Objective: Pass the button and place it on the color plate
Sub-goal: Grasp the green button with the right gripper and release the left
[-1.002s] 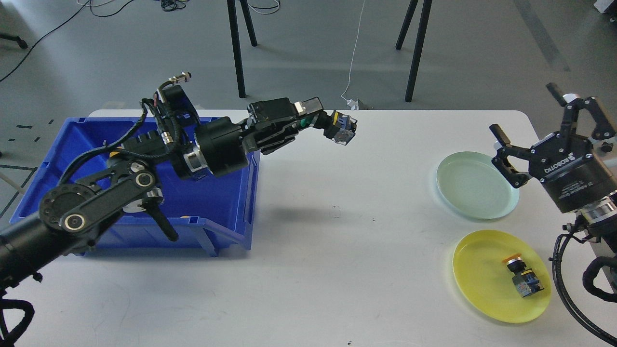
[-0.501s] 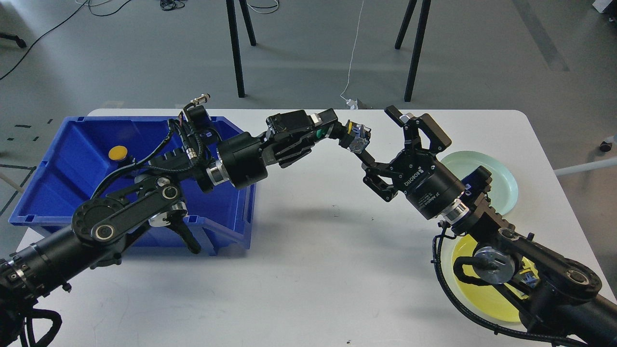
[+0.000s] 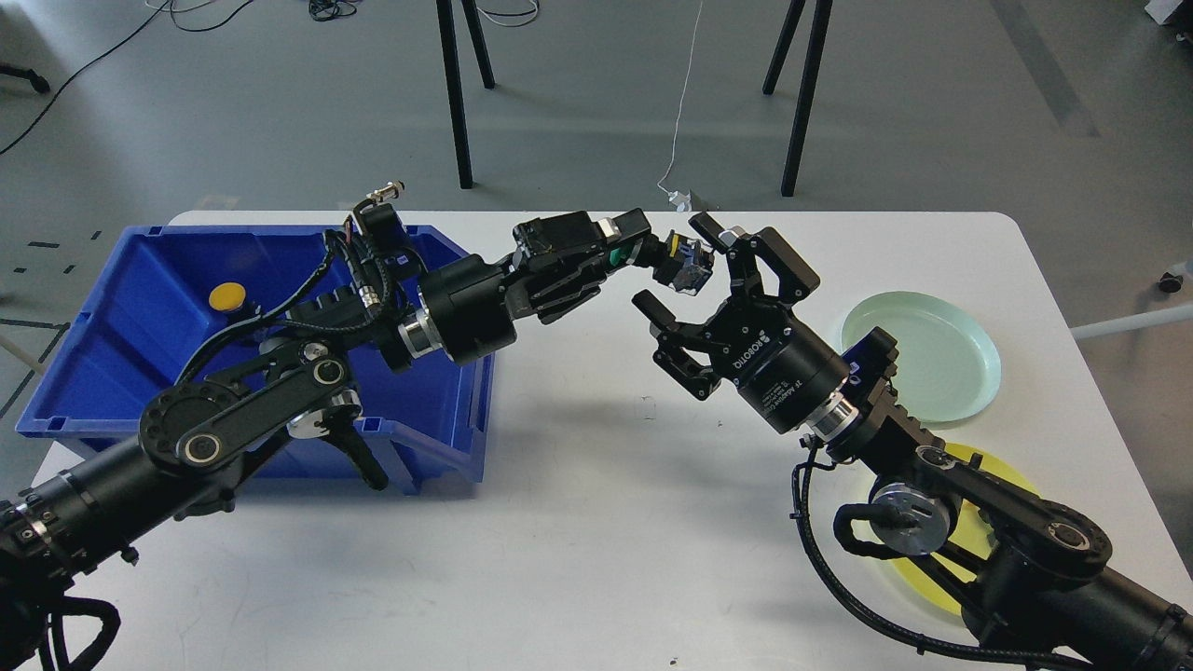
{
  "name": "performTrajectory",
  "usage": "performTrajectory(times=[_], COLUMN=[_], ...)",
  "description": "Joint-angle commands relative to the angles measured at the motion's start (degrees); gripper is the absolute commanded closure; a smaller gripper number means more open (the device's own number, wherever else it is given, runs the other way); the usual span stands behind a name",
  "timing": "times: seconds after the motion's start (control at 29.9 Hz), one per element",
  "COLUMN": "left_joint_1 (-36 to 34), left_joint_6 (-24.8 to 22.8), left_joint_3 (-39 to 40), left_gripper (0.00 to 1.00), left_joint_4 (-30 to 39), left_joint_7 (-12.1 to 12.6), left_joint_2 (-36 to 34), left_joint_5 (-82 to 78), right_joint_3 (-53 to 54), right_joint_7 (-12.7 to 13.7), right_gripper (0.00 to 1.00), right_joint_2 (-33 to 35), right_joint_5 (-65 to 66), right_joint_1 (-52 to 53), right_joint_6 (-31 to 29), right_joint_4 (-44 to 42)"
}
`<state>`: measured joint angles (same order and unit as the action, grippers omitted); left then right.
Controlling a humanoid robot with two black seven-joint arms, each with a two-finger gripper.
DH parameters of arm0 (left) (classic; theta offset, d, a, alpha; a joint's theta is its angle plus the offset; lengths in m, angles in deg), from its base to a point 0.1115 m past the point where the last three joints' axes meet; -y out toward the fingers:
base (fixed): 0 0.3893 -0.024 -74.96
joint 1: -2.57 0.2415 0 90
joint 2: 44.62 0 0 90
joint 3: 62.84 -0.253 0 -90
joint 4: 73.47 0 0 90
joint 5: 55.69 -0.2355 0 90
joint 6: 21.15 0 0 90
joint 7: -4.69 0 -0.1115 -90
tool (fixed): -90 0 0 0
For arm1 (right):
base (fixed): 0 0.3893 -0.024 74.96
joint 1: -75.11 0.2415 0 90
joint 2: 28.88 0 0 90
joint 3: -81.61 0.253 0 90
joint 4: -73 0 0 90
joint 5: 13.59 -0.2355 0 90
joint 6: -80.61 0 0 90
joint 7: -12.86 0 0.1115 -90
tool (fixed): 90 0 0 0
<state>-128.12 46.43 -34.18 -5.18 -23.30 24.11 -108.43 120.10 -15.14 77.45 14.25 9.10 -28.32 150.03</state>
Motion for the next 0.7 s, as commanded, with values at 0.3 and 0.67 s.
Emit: performTrajectory(times=[0.3, 0.67], left_joint_1=[0.1, 0.3], left_joint_6=[0.6, 0.6], left_joint_3=[0.0, 0.7], left_gripper=[0.77, 0.36], left_joint_4=[0.0, 0.2], left_joint_7=[0.0, 0.0], left_joint_2=[0.1, 0.3], left_joint_5=[0.0, 0.1], right_joint_3=[0.3, 0.4], right_joint_7=[0.0, 0.0], right_gripper=[1.00, 1.00], right_joint_2=[0.3, 0.5], right_joint_5=[0.1, 0.1], right_joint_1=[-0.9, -1.7], right_joint_6=[3.5, 4.8], right_joint_4=[1.7, 3.5])
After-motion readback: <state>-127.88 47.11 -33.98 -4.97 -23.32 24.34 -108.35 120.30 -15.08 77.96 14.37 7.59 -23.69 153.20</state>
